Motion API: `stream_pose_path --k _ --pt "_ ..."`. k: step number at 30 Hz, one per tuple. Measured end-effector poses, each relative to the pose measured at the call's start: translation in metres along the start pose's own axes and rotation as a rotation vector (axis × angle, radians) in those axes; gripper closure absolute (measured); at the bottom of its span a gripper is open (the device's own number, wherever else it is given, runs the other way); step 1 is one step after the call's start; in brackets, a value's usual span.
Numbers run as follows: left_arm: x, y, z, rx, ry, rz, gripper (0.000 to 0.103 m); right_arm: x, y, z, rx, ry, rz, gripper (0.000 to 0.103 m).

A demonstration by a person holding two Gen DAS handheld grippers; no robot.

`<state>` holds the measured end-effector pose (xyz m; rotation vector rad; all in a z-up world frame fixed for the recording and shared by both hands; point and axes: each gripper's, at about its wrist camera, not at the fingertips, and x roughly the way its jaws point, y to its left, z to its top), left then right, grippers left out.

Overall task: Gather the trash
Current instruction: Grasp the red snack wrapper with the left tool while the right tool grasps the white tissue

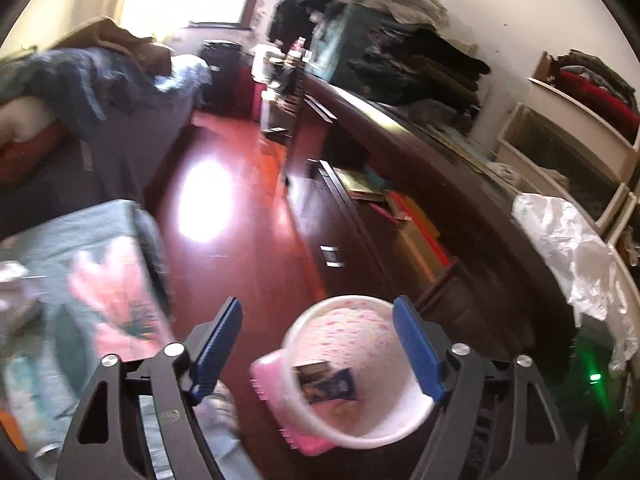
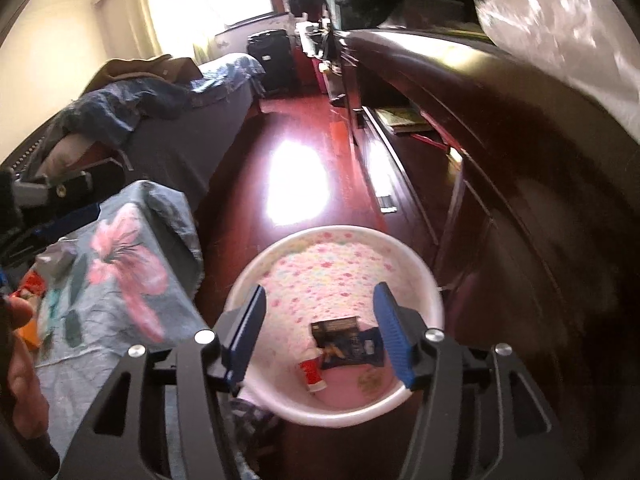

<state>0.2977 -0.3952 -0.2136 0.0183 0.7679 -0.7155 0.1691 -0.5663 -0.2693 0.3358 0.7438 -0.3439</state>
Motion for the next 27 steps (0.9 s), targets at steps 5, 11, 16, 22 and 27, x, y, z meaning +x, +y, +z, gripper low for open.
stream_pose_path --k 5,11,16,22,27 --pt "-0.036 0.033 -0.006 -0.036 -0.041 0.137 0.013 -0.015 0.036 -0.002 -0.043 0.013 0.068 0.034" --pt "-0.073 0.086 -0.016 -0.096 -0.058 0.334 0.009 -0.030 0.084 -0.007 -0.114 0.021 0.152 0.028" --pt "-0.110 0.147 -0.029 -0.201 -0.097 0.487 0.005 -0.035 0.133 -0.011 -0.199 0.037 0.217 0.027" --pt "-0.137 0.234 -0.047 -0.353 -0.074 0.633 0.004 -0.035 0.192 -0.011 -0.296 0.036 0.287 0.023" --pt "-0.138 0.291 -0.064 -0.493 -0.040 0.598 0.004 -0.031 0.239 -0.007 -0.364 0.026 0.325 0.021"
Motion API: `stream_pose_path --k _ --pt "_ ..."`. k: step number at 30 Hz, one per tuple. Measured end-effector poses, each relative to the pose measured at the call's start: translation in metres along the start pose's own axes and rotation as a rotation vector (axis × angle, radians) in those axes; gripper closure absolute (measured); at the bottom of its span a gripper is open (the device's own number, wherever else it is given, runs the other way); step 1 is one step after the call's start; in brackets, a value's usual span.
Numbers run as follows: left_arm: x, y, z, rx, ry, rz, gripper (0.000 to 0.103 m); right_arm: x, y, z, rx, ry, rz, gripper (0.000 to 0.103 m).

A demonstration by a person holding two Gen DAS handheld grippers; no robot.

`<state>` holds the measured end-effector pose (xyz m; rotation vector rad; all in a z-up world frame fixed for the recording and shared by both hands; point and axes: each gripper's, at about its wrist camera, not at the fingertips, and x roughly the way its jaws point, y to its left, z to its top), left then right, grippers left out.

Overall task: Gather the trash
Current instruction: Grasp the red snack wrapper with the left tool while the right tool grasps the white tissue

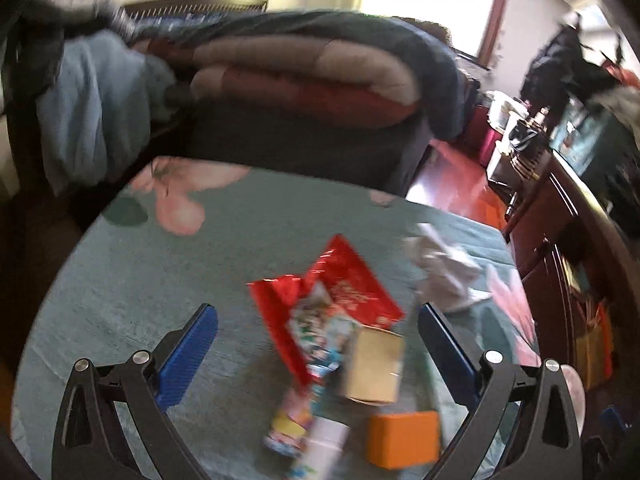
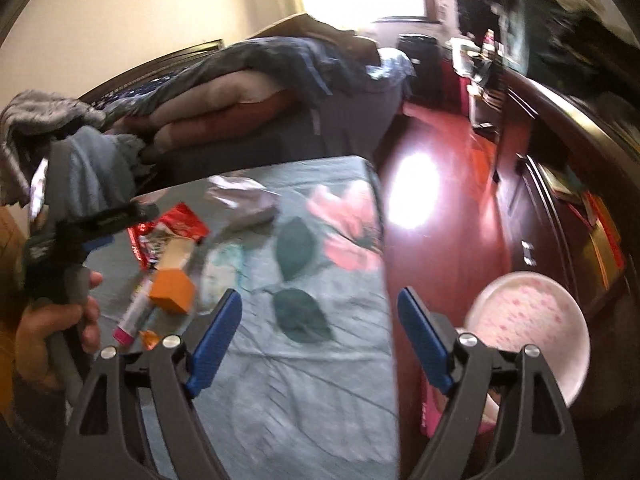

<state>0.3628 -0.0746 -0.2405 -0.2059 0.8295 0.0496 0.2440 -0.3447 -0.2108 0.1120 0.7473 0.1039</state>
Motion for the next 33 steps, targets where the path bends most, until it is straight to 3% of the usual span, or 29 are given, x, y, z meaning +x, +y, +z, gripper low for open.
stream_pose_path --k 11,13,15,17,18,20,25,33 --pt "0.049 0.001 0.014 0.009 0.055 -0.061 0.007 0.064 0.050 0.038 -0.075 0.044 0.020 0.018" --pt "0.055 0.004 0.016 -0.008 0.076 -0.082 0.018 0.072 0.053 0.041 -0.078 0.049 0.017 0.018" --pt "0.063 0.005 0.016 -0.013 0.109 -0.100 0.045 0.080 0.057 0.043 -0.082 0.055 0.017 0.018" --pt "0.066 0.003 0.016 0.015 0.120 -0.101 0.058 0.087 0.061 0.045 -0.086 0.058 0.013 0.018" --pt "0.066 0.001 0.016 0.037 0.124 -0.098 0.077 0.092 0.063 0.047 -0.089 0.058 0.009 0.018" --pt "0.070 0.002 0.016 0.045 0.150 -0.134 0.093 0.100 0.066 0.051 -0.093 0.062 0.006 0.018" --pt "0.058 0.020 0.021 0.012 0.114 -0.163 0.094 0.124 0.077 0.063 -0.101 0.065 0.002 0.018" --pt "0.023 0.068 0.037 -0.061 0.016 -0.133 0.094 0.177 0.101 0.088 -0.114 0.095 -0.005 0.018"
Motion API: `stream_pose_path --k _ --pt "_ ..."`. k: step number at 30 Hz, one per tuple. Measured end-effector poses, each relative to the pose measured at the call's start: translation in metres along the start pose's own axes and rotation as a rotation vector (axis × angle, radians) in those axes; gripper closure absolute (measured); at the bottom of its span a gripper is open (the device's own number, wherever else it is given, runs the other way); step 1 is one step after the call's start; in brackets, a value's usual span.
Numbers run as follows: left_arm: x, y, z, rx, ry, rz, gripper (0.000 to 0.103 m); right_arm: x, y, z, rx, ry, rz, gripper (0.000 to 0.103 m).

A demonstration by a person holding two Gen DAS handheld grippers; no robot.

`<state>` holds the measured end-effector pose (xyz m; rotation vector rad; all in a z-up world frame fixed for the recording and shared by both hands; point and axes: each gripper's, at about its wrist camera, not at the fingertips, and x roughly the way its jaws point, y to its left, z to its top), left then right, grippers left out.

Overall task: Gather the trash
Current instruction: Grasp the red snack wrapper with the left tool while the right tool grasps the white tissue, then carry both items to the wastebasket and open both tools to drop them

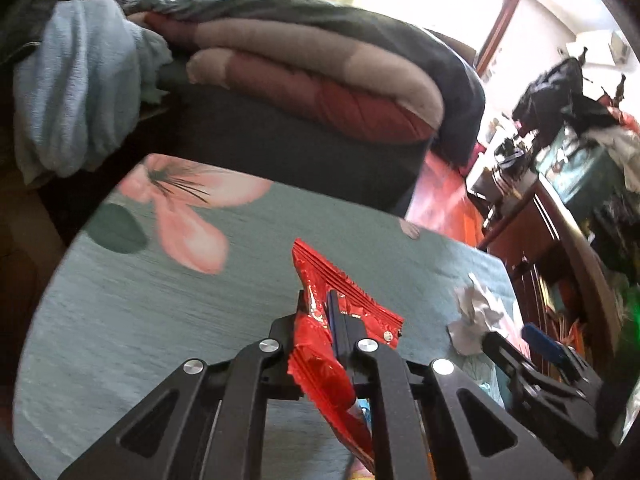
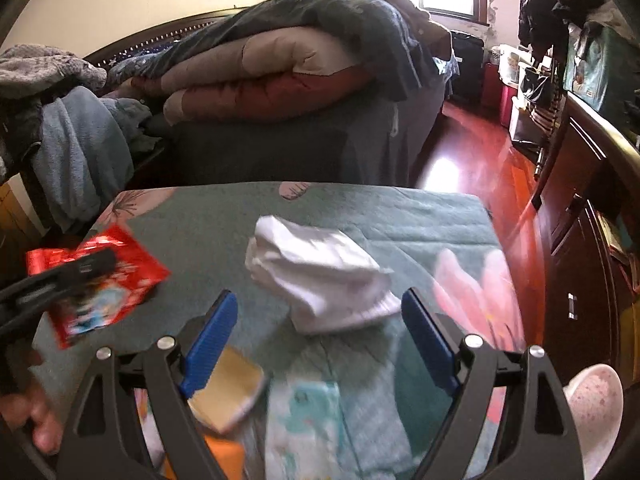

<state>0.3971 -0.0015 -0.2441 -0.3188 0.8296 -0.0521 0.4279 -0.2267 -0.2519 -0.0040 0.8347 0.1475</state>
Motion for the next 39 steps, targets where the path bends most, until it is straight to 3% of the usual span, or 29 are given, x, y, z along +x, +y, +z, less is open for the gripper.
stream_pose_path --k 4,6,8,14,22,39 --pt "-0.012 0.022 0.004 -0.036 -0.027 0.026 0.094 0.028 0.005 0.008 0.007 0.038 -0.012 0.018" --pt "-0.016 0.032 0.005 -0.053 -0.032 0.034 0.094 0.038 0.004 0.009 0.020 0.050 -0.019 0.024" --pt "-0.020 0.038 0.005 -0.060 -0.037 0.045 0.094 0.041 0.006 0.010 0.006 0.034 -0.065 0.040" --pt "-0.029 0.046 0.002 -0.057 -0.049 0.075 0.093 0.028 -0.003 0.006 0.019 0.009 -0.055 0.046" --pt "-0.057 0.033 -0.013 -0.019 -0.070 0.075 0.093 -0.039 -0.006 -0.016 0.019 -0.054 -0.034 0.046" --pt "-0.132 -0.026 -0.055 0.062 -0.115 -0.056 0.092 -0.169 -0.019 -0.099 0.072 -0.111 -0.002 0.046"
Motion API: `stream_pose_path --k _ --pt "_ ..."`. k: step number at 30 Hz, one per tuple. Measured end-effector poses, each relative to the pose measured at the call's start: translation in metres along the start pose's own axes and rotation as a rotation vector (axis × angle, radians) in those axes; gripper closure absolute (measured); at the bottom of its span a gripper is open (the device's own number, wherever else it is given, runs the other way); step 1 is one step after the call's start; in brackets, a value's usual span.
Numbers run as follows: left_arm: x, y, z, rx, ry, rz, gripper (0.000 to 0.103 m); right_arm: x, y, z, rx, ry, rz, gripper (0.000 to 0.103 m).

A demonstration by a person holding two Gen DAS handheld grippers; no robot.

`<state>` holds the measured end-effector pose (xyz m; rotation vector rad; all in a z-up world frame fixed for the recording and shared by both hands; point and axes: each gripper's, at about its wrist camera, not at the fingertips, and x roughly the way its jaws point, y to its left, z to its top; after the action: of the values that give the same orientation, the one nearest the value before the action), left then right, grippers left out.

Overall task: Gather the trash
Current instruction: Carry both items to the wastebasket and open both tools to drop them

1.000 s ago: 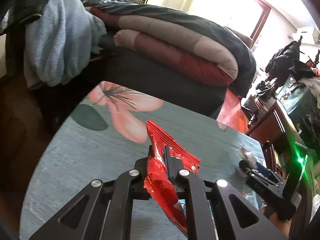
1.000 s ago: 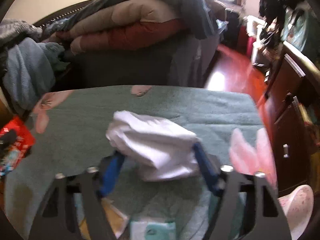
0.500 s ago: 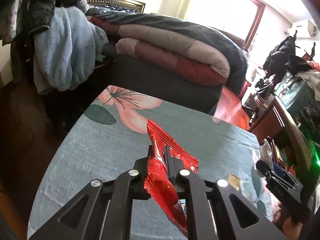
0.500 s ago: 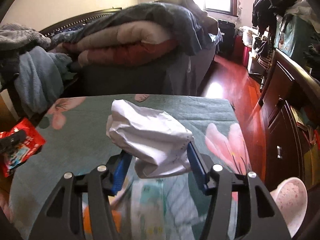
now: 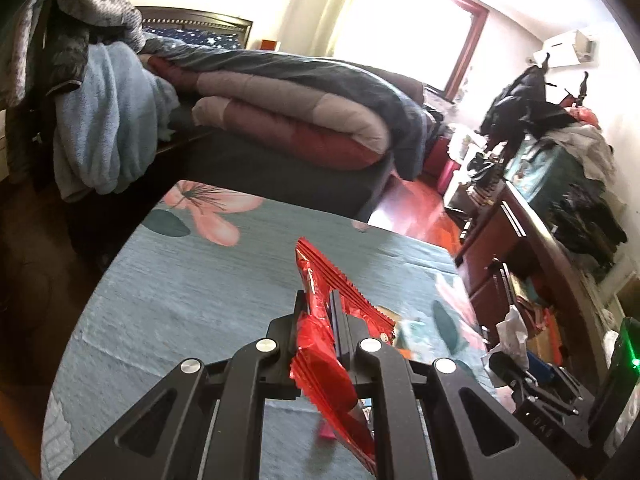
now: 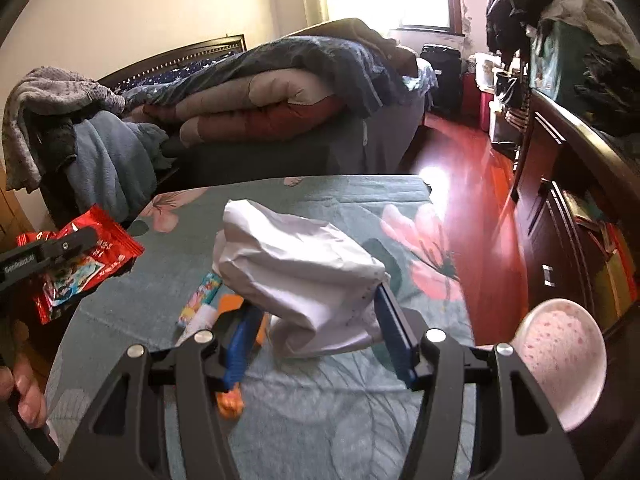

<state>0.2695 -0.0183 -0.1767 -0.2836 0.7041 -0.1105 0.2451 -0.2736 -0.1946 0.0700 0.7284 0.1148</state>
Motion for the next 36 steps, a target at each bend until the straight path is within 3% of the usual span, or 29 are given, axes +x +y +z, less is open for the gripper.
stream_pose_path --k 12,28,36 --pt "-0.013 -0.074 -0.019 0.108 0.016 -0.142 0.092 -0.060 -0.048 -0.033 0.077 -0.030 -0.031 0.046" --pt "0.017 -0.225 -0.056 0.323 0.109 -0.369 0.092 -0.103 -0.181 -0.073 0.288 -0.060 -0.220 0.046" --pt "0.045 -0.300 -0.080 0.431 0.153 -0.445 0.092 -0.108 -0.247 -0.096 0.391 -0.051 -0.318 0.046"
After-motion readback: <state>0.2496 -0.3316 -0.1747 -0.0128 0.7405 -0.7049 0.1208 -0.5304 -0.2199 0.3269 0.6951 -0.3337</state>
